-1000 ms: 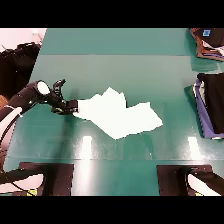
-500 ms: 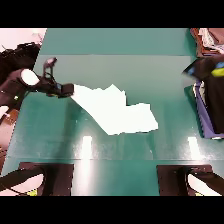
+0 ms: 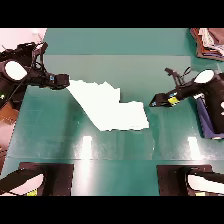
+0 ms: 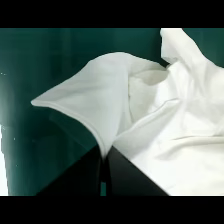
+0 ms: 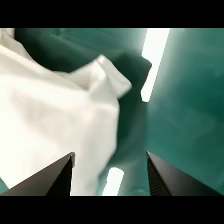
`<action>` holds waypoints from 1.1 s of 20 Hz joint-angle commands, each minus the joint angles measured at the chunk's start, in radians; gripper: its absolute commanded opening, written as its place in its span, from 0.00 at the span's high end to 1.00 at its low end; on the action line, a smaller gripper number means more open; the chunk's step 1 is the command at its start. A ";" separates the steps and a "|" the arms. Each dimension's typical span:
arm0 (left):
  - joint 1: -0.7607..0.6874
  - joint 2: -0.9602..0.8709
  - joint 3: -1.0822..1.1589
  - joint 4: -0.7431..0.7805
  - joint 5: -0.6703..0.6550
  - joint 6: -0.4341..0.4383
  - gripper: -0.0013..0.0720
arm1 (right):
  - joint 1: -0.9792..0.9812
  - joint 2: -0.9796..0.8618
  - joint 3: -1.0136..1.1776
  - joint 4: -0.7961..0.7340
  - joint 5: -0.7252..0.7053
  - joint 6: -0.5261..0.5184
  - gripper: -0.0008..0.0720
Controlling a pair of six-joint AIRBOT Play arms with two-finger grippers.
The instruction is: Fold the shirts.
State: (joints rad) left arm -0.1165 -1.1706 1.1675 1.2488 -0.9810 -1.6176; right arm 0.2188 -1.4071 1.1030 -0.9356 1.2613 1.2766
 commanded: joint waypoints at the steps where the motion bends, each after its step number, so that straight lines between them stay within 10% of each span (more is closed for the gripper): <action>1: 0.001 0.003 0.003 0.002 -0.006 0.002 0.95 | 0.036 -0.090 -0.008 0.132 -0.079 -0.051 0.27; 6: 0.001 0.003 0.003 0.002 -0.007 0.002 0.95 | 0.098 -0.159 0.072 0.130 -0.097 -0.053 0.48; 9: 0.001 0.003 0.003 0.002 -0.008 0.002 0.95 | 0.120 -0.167 0.106 0.128 -0.122 -0.106 0.97; 22: 0.001 0.370 0.570 0.078 0.056 -0.006 0.95 | -0.019 0.324 0.637 -0.167 -0.136 -0.081 0.97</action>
State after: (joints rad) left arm -0.1165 -0.8886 1.5600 1.3117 -0.9409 -1.6226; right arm 0.2466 -1.2171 1.6180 -1.0664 1.1313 1.1900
